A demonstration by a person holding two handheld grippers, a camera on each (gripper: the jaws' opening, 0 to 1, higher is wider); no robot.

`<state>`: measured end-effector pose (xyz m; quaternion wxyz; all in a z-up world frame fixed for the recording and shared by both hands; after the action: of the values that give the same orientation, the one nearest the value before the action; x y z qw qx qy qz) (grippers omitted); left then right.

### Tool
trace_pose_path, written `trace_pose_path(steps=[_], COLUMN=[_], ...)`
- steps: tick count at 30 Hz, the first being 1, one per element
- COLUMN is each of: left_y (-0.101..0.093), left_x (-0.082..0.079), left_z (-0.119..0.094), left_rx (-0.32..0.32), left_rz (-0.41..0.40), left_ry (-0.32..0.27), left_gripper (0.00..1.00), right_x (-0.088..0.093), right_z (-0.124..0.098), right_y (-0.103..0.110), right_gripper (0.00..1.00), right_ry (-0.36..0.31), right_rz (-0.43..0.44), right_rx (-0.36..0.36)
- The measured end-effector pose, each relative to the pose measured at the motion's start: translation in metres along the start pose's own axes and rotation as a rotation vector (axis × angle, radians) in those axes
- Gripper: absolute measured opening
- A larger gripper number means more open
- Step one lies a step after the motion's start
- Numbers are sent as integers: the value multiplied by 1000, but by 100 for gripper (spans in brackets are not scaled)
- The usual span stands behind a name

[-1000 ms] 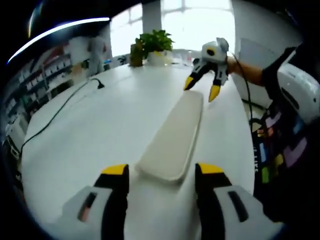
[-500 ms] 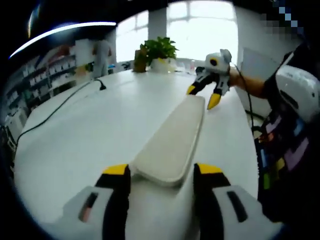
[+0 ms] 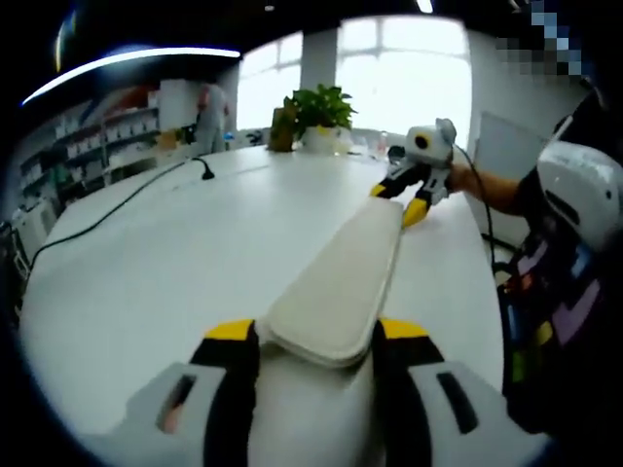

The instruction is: Arrange the utensils inside the cutlery case until each visible utensil rests in its matching compartment.

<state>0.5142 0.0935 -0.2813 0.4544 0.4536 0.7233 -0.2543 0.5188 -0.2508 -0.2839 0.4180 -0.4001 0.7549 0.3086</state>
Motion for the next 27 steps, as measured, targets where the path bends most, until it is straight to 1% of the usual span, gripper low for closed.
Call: trace_pose_path(steps=[4,11,18,24,27], left_y=[0,0,4,11,15], left_x=[0,0,-5,-13,-17], left_z=[0,0,1,1,2], left_rx=[1,0,-2,-9,-8], left_rz=[0,2,4,14,21], left_ry=[-1,-7,-20,-25,-19], left_gripper=[50,50,50,50,50], right_x=[1,1,0,-12,-19], right_z=[0,0,-1,-4,-6], right_y=[1,1,-1,-6,-7], right_gripper=[37,37,37,37,37], right_ry=[-6,-6,-30,-43,-49], right_rz=[15,15,15,-11,-40], right_rx=[-2,2,7,20,32])
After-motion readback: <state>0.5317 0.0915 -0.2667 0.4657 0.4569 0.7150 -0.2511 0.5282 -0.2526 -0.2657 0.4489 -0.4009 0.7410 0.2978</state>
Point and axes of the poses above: the point that each gripper's makers call its tool centre point, and the gripper's own axes: z roughly forward along the fingers, y roughly to its left, x roughly out of its underside, the point moved 10 cm from there along -z, roughly backward along the fingers, and after that the axes turned 7 degrees about z, right-handed, at the moved point
